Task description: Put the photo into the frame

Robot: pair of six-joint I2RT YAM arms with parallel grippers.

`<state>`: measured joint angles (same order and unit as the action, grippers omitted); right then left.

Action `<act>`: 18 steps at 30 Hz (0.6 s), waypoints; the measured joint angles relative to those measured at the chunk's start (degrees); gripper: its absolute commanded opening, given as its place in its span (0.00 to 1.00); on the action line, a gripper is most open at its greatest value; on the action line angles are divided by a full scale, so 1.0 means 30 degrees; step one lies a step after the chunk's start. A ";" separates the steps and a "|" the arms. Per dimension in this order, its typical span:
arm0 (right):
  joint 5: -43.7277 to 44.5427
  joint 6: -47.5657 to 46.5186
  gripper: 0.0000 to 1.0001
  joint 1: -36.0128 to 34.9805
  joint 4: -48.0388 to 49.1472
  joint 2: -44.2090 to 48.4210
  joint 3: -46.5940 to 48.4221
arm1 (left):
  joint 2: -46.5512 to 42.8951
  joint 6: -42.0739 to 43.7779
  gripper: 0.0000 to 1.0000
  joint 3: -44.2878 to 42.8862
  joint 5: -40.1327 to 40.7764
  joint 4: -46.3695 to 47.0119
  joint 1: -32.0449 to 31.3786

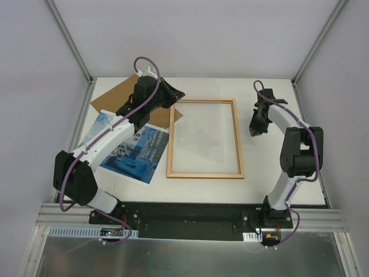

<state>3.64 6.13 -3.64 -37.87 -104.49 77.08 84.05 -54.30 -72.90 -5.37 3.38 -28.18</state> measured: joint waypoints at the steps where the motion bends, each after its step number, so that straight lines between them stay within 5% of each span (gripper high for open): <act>1: 0.0000 0.0022 0.08 0.0000 0.0058 -0.0095 -0.0066 | 0.0197 -0.0175 0.00 0.0000 0.0073 0.0124 -0.0138; 18: 0.0000 0.0095 0.05 -0.1166 0.0546 -0.1100 -0.0634 | 0.2018 -0.2186 0.00 0.0831 0.1384 0.2594 -0.1610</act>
<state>3.64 6.42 -7.14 -36.23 -107.79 75.18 90.11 -60.86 -70.41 -1.21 11.16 -33.01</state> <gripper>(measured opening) 0.052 0.003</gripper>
